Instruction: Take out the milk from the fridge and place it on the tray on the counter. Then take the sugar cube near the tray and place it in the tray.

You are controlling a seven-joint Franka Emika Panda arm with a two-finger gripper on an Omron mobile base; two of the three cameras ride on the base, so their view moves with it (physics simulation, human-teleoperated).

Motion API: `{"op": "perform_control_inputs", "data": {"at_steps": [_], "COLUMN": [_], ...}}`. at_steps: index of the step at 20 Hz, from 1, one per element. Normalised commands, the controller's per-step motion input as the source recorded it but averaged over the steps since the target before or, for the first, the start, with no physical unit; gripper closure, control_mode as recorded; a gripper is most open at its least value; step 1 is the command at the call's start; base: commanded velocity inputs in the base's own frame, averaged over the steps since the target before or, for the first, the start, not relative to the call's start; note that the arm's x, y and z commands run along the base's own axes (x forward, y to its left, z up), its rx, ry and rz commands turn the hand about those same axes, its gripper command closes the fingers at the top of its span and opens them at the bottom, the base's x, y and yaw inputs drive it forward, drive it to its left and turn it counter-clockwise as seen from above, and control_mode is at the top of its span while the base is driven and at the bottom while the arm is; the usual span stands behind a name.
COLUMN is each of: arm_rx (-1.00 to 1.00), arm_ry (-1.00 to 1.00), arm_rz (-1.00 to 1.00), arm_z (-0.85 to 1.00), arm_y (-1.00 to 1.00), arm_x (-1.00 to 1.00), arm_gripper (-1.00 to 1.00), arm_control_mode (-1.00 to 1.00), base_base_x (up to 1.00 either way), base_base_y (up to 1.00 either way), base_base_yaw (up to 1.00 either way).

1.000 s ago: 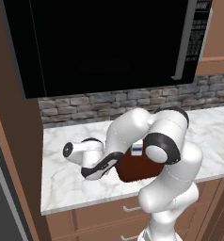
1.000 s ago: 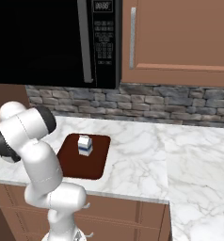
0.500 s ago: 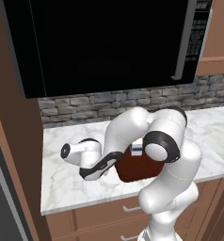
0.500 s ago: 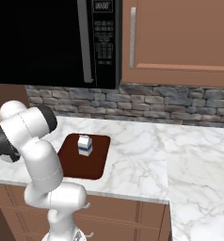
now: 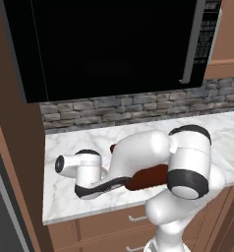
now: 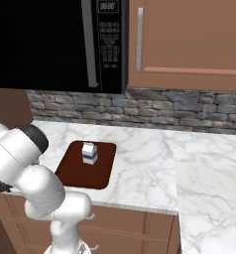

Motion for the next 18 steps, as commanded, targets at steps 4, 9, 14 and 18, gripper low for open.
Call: {"op": "perform_control_inputs", "data": {"at_steps": [4,9,14,18], "arm_rx": [-0.06,-0.04,0.00,0.00], "arm_ry": [-0.01,-0.03,-0.03,0.10], "arm_rz": [0.00,0.00,0.00,0.00], "arm_z": [0.47,0.32,0.19,0.02], "arm_y": [-0.68,-0.80,-0.67,-0.57], "arm_x": [-0.14,-0.10,-0.06,-0.01], "arm_gripper": [1.00,1.00,1.00,1.00], "arm_control_mode": [-1.00,-1.00,-1.00,-1.00], "base_base_x": [0.00,0.00,0.00,0.00], "base_base_y": [0.00,0.00,0.00,0.00], "base_base_yaw": [0.00,0.00,0.00,0.00]}}
